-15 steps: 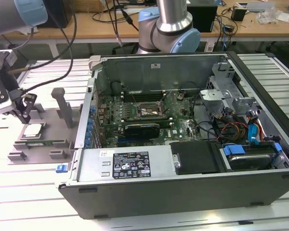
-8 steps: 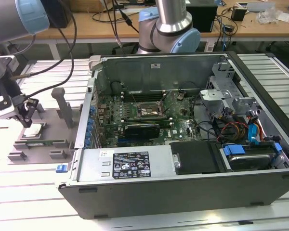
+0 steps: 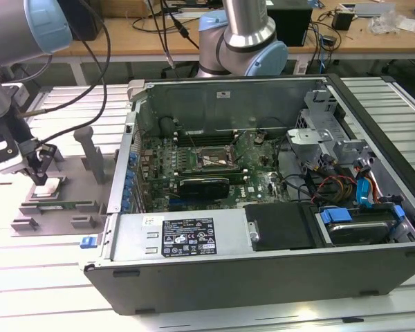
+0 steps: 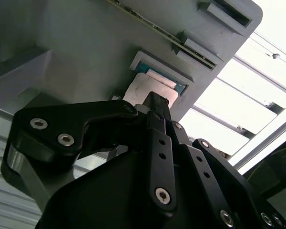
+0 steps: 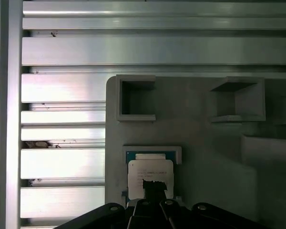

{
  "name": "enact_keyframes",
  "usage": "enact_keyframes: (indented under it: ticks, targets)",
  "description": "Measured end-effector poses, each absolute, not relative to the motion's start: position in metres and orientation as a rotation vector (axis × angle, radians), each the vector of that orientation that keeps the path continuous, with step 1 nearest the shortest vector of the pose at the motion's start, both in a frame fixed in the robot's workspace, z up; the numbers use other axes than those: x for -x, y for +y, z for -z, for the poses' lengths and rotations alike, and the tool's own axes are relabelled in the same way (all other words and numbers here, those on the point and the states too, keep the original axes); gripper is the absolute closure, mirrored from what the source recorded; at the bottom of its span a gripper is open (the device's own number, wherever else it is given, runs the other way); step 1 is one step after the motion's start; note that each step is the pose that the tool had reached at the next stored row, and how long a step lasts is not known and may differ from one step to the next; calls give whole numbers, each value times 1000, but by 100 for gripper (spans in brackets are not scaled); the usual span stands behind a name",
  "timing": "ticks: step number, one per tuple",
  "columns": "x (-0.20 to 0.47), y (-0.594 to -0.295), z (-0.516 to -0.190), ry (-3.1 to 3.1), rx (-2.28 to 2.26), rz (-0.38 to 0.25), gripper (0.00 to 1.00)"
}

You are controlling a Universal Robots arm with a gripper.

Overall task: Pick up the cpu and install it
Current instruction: 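Pick up the cpu and move it towards the insertion slot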

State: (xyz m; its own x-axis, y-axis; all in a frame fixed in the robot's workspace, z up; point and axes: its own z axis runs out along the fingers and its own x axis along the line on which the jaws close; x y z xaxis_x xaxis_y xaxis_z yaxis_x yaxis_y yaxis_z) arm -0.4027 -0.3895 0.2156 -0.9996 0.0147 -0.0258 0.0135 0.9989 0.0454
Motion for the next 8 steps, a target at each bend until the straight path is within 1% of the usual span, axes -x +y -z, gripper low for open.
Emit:
enact_keyframes:
  ticks: [8]
  targets:
    - [403, -390, -215, 3115, -22, -70, 89]
